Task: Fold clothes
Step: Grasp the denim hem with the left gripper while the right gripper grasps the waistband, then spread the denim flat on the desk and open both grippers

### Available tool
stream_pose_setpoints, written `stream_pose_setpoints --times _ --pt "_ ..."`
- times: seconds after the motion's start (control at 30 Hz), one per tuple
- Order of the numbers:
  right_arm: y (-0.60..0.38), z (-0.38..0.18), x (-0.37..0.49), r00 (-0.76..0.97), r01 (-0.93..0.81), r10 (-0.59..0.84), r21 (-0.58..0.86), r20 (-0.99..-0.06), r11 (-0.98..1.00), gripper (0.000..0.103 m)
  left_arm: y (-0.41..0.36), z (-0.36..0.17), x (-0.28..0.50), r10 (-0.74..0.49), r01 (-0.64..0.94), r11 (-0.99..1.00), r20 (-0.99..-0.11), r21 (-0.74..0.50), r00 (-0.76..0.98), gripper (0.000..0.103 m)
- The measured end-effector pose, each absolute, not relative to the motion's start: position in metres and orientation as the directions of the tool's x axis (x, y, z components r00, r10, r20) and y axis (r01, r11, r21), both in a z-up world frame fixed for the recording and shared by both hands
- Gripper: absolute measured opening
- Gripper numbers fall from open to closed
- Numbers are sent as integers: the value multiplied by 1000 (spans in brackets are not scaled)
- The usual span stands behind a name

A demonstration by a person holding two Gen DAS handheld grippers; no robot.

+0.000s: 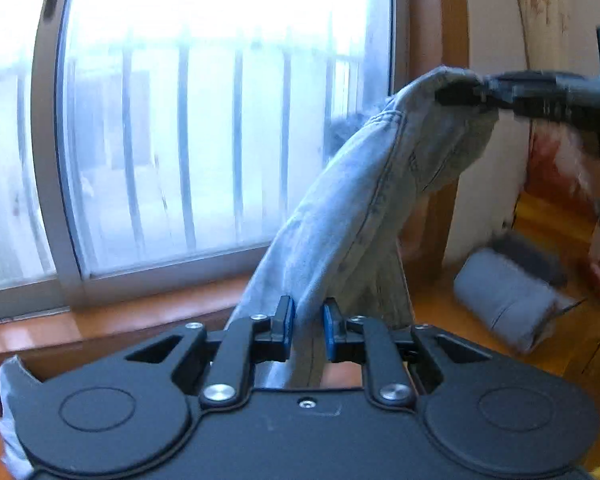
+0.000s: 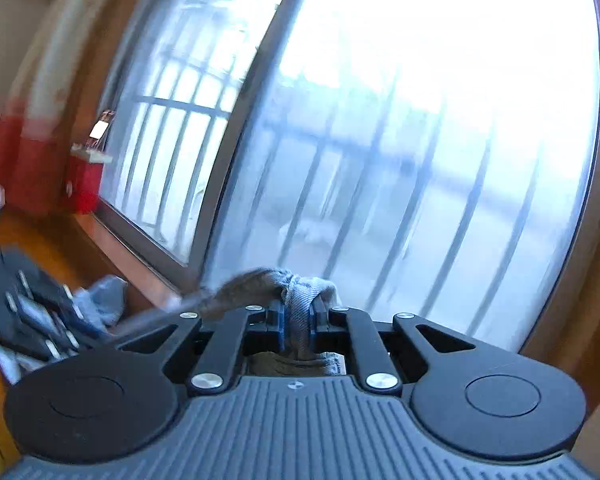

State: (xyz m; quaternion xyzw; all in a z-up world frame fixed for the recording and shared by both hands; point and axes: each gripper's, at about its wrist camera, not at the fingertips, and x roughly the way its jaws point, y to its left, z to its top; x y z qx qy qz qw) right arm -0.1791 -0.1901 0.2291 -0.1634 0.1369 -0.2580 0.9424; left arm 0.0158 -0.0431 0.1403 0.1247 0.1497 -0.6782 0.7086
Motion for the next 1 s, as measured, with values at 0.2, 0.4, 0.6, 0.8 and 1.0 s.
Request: stream_pose_setpoints --times 0.2,0.4,0.6,0.8,1.0 --pt "-210 123 -252 635 450 -613 -420 -470 788 12 -68 49 -48 -770 960 -65 -598 -273 -222 15" --pt "-238 -26 -316 223 569 -561 -361 -797 739 15 -77 -19 -70 -639 953 31 -739 -301 -213 26" --pt "-201 3 -317 269 620 -670 -408 -692 670 71 -60 -11 -17 -643 948 274 -764 -164 54 59" --pt "-169 42 -277 528 648 -637 -218 -561 729 79 -30 -16 21 -563 862 497 -793 -100 233 62" --pt "-131 14 -185 679 536 -446 -20 -583 844 79 19 -8 59 -497 794 606 -803 -49 330 66"
